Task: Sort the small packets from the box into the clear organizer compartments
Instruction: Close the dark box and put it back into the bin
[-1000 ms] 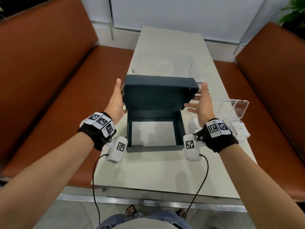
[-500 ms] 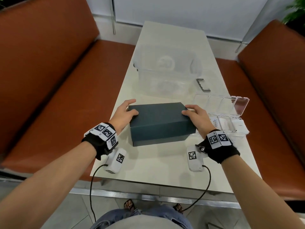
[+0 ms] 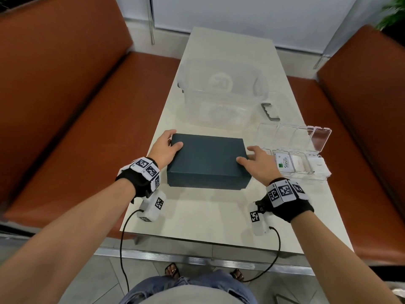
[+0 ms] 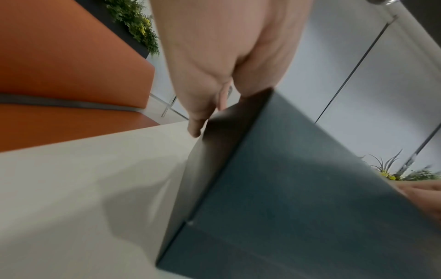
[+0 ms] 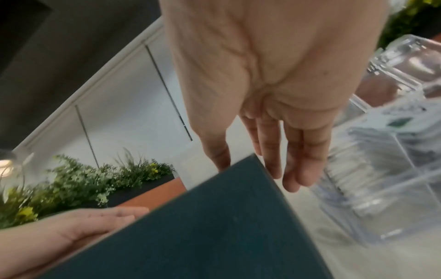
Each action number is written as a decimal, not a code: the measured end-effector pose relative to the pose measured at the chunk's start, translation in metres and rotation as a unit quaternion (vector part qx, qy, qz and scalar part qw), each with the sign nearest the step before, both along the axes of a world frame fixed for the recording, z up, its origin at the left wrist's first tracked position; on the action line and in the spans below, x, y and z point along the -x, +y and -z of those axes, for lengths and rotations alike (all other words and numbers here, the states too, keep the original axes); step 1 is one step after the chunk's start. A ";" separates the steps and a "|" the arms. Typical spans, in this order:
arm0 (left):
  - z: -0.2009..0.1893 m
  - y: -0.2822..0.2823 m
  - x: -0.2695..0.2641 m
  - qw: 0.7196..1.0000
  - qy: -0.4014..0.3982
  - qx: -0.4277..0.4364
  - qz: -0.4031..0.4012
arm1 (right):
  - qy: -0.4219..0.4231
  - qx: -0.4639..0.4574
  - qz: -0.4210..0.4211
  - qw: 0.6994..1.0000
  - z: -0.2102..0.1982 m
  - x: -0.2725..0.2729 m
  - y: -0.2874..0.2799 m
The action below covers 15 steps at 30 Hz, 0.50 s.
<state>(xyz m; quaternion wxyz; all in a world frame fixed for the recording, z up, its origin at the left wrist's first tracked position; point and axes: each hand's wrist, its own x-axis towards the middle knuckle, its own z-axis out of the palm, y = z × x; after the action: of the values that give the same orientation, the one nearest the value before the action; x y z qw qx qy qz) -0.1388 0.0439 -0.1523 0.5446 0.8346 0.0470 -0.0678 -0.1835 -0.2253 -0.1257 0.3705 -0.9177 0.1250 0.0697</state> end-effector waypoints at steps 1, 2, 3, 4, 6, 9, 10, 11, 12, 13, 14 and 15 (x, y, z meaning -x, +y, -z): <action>0.002 0.000 0.001 1.000 0.023 -0.002 -0.005 | 0.010 0.001 -0.004 1.000 0.002 0.001 0.002; 0.005 -0.001 0.003 0.999 0.050 -0.006 -0.007 | 0.019 0.009 -0.010 1.000 0.005 0.001 0.003; 0.008 -0.001 0.004 0.997 0.077 -0.013 -0.007 | 0.028 0.014 -0.014 0.999 0.008 0.001 0.005; 0.010 0.000 0.006 0.995 0.100 -0.024 -0.005 | 0.038 0.010 -0.009 0.999 0.012 0.002 0.006; 0.016 0.000 0.008 0.991 0.125 -0.039 0.002 | 0.070 -0.031 0.023 0.997 0.019 0.002 0.009; 0.019 0.000 0.008 0.990 0.136 -0.021 -0.001 | 0.101 -0.076 0.064 0.990 0.024 0.002 0.013; 0.018 0.000 0.008 0.990 0.138 -0.005 -0.008 | 0.103 -0.082 0.066 0.989 0.024 0.001 0.015; 0.017 0.001 0.008 0.990 0.139 0.016 -0.016 | 0.103 -0.089 0.067 0.988 0.024 0.001 0.016; 0.014 0.001 0.007 0.989 0.139 0.037 -0.024 | 0.098 -0.093 0.069 0.988 0.024 0.002 0.017; 0.010 0.000 0.006 0.988 0.139 0.056 -0.029 | 0.089 -0.091 0.070 0.989 0.023 0.002 0.017; 0.006 -0.001 0.006 0.987 0.139 0.075 -0.033 | 0.076 -0.087 0.073 0.991 0.020 0.002 0.015; 0.000 -0.002 0.005 0.985 0.140 0.097 -0.036 | 0.063 -0.086 0.076 0.991 0.016 0.002 0.013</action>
<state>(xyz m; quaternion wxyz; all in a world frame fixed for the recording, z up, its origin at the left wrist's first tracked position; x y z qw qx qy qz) -0.1438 0.0421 -0.1520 0.6127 0.7582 0.1457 -0.1687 -0.1853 -0.2122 -0.1416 0.4437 -0.8639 0.2115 0.1096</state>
